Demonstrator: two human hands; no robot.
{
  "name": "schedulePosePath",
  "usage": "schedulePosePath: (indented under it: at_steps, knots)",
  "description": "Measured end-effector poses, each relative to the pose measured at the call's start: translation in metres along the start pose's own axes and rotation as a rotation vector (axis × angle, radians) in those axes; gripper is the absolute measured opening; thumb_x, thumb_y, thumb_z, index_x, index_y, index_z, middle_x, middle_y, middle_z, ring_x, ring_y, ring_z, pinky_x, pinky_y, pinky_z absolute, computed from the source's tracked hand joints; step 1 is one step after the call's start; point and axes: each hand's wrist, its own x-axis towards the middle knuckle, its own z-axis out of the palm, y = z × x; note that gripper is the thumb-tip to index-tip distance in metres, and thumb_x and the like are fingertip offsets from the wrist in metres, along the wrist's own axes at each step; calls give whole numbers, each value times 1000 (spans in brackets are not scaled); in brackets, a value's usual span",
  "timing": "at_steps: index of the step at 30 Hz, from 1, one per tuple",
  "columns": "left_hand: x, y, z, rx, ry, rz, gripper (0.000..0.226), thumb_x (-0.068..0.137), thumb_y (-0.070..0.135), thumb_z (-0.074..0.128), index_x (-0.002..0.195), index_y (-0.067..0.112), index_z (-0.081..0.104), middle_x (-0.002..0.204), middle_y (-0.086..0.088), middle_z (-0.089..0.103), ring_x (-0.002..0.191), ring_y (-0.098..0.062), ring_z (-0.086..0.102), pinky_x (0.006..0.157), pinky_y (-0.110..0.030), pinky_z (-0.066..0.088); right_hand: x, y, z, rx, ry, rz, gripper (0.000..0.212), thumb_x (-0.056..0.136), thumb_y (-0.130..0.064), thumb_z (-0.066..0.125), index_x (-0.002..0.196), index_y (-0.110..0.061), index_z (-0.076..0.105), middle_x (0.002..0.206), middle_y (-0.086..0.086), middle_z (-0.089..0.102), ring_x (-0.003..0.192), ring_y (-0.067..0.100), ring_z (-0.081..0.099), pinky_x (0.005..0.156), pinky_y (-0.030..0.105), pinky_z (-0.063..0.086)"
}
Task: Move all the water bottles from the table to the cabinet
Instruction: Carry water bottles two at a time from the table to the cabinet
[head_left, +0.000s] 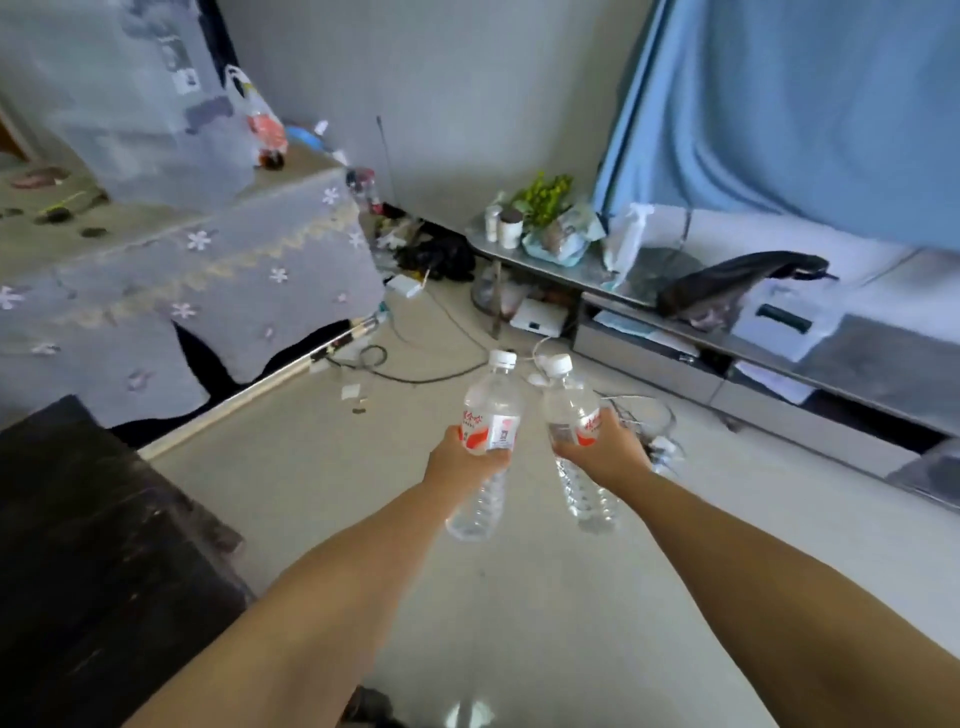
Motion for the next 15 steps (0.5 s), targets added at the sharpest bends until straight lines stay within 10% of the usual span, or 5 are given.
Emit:
schedulePosePath:
  at_steps: [15]
  knots:
    - [40, 124, 303, 279, -441, 83, 59, 75, 30, 77, 125, 13, 52, 124, -3, 62, 105, -22, 60, 82, -25, 42, 16, 247, -180, 177, 347, 518, 58, 75, -44, 72, 119, -15, 47, 102, 5, 47, 86, 23, 47, 76, 29, 38]
